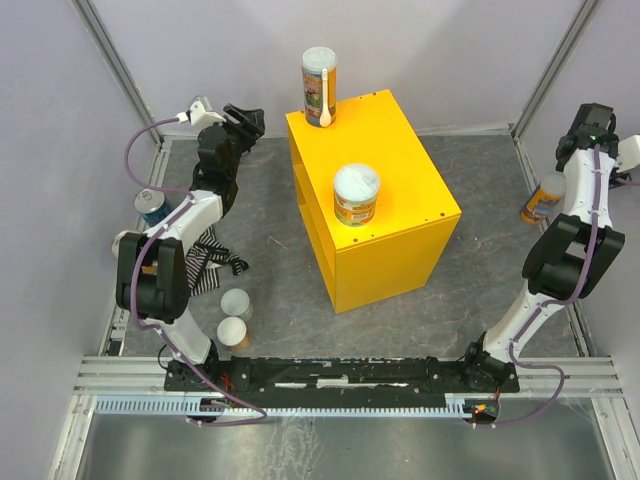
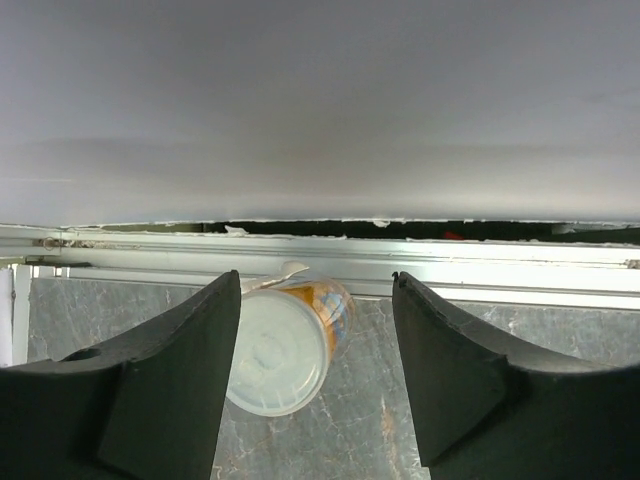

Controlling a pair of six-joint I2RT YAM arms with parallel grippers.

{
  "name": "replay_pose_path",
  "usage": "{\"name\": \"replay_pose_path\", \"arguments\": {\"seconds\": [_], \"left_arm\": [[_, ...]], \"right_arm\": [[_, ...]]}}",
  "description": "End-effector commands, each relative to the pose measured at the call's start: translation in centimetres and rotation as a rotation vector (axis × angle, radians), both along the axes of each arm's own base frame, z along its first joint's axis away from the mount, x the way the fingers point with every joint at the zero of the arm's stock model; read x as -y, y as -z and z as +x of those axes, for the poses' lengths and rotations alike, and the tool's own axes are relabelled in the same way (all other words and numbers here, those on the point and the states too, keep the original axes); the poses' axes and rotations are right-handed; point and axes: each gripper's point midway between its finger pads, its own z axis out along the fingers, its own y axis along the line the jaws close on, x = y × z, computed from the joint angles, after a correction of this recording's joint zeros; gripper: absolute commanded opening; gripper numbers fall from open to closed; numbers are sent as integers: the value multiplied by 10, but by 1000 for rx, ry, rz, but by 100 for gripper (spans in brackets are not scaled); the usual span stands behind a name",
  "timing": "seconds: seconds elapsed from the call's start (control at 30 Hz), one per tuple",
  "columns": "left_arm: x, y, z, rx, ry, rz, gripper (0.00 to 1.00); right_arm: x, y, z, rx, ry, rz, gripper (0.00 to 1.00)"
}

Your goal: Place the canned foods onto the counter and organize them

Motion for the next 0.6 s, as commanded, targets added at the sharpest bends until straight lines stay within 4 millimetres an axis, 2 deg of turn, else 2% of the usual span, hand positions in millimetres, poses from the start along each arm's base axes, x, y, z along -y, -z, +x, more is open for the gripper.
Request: {"name": "replay_pose_path", "arguments": {"seconds": [0.0,0.27,0.5,0.57], "left_arm": [[-7,-16,7,55,-25,38,69],[-6,-12,14,47,-30,31,69],[-6,-5,17,18,-33,27,69],[-6,-5,18,7,-33,30,69]], "right_arm": [[5,-16,8,34,42,-24,70],[-3,4,26,69,57,52,70],[-6,3,31,29,99,61,69],[-7,2,26,-3,130,72,69]]}}
